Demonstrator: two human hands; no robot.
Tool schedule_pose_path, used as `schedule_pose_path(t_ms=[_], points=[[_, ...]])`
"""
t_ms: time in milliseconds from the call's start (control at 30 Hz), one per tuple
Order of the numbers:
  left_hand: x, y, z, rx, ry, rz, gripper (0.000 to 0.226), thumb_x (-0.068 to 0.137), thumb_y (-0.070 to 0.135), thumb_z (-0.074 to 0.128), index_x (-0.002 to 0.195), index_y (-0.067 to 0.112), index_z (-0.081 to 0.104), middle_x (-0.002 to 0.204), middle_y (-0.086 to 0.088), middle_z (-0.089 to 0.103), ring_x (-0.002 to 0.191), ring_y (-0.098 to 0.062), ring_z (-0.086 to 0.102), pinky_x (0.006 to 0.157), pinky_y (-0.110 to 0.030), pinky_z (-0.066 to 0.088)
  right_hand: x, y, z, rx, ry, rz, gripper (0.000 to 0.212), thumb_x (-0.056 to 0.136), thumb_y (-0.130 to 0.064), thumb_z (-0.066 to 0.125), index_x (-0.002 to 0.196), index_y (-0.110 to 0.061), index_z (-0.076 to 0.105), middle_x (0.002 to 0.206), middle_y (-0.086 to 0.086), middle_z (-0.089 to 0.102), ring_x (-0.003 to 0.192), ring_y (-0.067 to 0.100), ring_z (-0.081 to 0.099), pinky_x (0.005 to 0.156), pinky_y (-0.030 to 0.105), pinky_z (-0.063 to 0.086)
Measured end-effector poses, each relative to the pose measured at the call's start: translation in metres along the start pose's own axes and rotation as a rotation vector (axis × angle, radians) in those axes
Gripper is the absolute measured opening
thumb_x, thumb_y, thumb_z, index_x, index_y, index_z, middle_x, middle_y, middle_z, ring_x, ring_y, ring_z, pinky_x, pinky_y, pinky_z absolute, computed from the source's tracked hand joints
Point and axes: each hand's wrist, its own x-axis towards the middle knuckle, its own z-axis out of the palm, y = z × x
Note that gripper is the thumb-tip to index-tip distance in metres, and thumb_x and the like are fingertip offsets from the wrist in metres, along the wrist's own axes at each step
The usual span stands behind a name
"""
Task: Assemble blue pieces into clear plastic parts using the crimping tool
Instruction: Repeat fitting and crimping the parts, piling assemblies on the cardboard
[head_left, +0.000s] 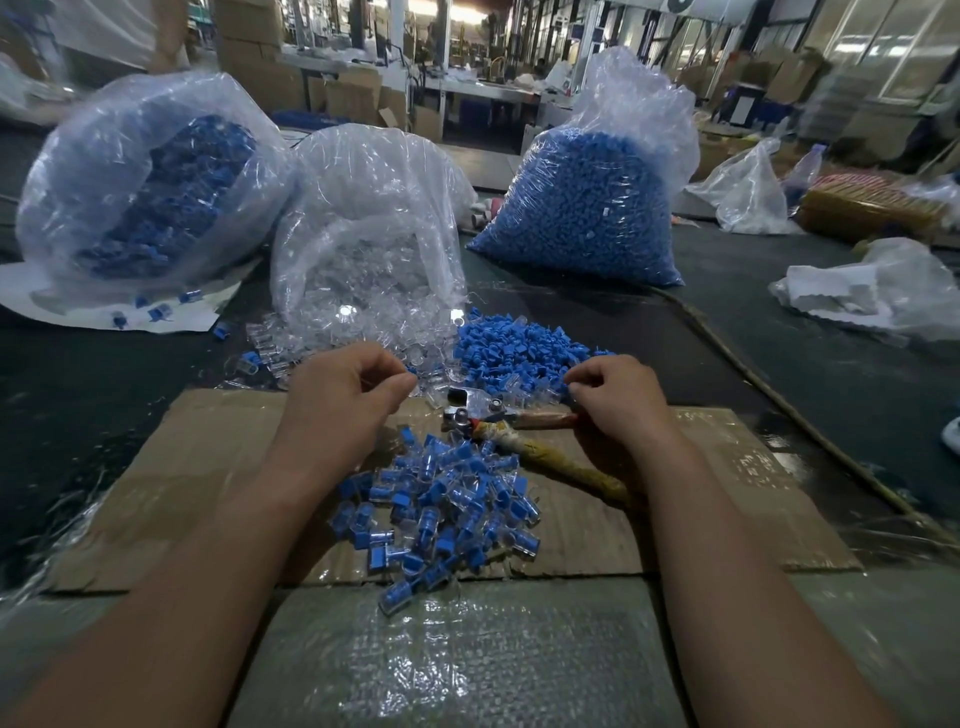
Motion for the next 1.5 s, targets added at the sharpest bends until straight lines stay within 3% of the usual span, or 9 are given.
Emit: schedule_pose_path(t_ms=[200,367,567,800,900,1067,1200,1300,1500], points=[[0.0,0.001,0.001,-0.005,-0.006,-0.013,0.014,0.083,0.016,0.065,0.071,0.021,0.06,0.068,0.0,0.062,0.07,-0.015,0.061,0.063,-0.019,0.045,0.001,0.004,0.0,0.026,0.124,0.041,0.029,0.087,-0.01,0.053,0.109,-0.022,0.067,0.117,0.0,0.063,0.105,0.017,0.055,0.084,0.028,0.041],[0.0,0.001,0.002,0.001,-0.013,-0.007,0.014,0.084,0.017,0.064,0.071,0.022,0.06,0.069,0.0,0.062,0.07,-0.015,0.061,0.065,-0.02,0.047,0.002,-0.001,0.004,-0.06,-0.007,-0.024,0.032,0.087,-0.018,0.059,0.118,-0.024,0.062,0.124,0.0,0.059,0.112,0.018,0.052,0.091,0.032,0.041],[0.0,0.0,0.003,-0.008,-0.02,-0.01,0.016,0.083,0.017,0.066,0.07,0.024,0.06,0.068,0.001,0.063,0.068,-0.015,0.062,0.063,-0.02,0.046,0.001,-0.001,0.004,-0.048,-0.023,-0.007,0.025,0.086,-0.018,0.061,0.109,-0.025,0.066,0.119,0.001,0.061,0.107,0.018,0.053,0.087,0.032,0.044],[0.0,0.0,0.003,-0.028,-0.026,-0.026,0.013,0.082,0.018,0.066,0.071,0.023,0.062,0.068,0.001,0.064,0.067,-0.013,0.062,0.06,-0.018,0.043,0.004,-0.002,0.005,-0.069,-0.044,-0.006,0.025,0.087,-0.022,0.059,0.111,-0.022,0.067,0.121,0.002,0.061,0.113,0.022,0.05,0.095,0.04,0.044],[-0.001,0.0,0.003,-0.042,-0.032,-0.04,0.013,0.083,0.018,0.065,0.072,0.023,0.062,0.069,0.001,0.064,0.067,-0.011,0.063,0.057,-0.014,0.041,0.004,-0.003,0.008,-0.067,-0.033,-0.007,0.021,0.088,-0.018,0.057,0.105,-0.02,0.069,0.117,0.003,0.061,0.112,0.023,0.049,0.095,0.042,0.043],[0.0,-0.001,0.002,-0.15,-0.014,-0.074,0.013,0.083,0.016,0.065,0.072,0.024,0.062,0.07,-0.001,0.066,0.061,-0.005,0.063,0.048,-0.008,0.046,0.001,-0.002,0.003,0.085,0.138,-0.042,0.012,0.091,-0.015,0.053,0.086,-0.024,0.059,0.099,-0.002,0.061,0.094,0.016,0.055,0.088,0.041,0.046],[0.0,-0.002,0.003,-0.165,-0.012,-0.069,0.017,0.082,0.015,0.066,0.07,0.025,0.061,0.068,-0.001,0.066,0.059,-0.007,0.063,0.047,-0.008,0.046,0.002,-0.002,0.004,0.004,0.084,-0.048,0.018,0.09,-0.019,0.054,0.103,-0.021,0.068,0.111,0.004,0.062,0.104,0.021,0.054,0.092,0.042,0.045],[0.001,-0.003,0.002,-0.162,-0.015,-0.066,0.015,0.082,0.015,0.066,0.071,0.024,0.062,0.069,-0.002,0.066,0.062,-0.01,0.063,0.047,-0.007,0.045,0.003,-0.003,0.008,-0.083,-0.007,-0.045,0.029,0.09,-0.019,0.053,0.117,-0.022,0.063,0.124,0.006,0.058,0.114,0.024,0.049,0.097,0.043,0.042],[0.0,-0.004,0.001,-0.164,-0.025,-0.066,0.014,0.083,0.015,0.065,0.072,0.023,0.062,0.069,-0.002,0.065,0.061,-0.009,0.063,0.047,-0.007,0.045,0.005,-0.003,0.011,-0.104,-0.05,-0.033,0.023,0.09,-0.02,0.054,0.11,-0.023,0.067,0.12,0.004,0.059,0.112,0.023,0.048,0.096,0.045,0.042]])
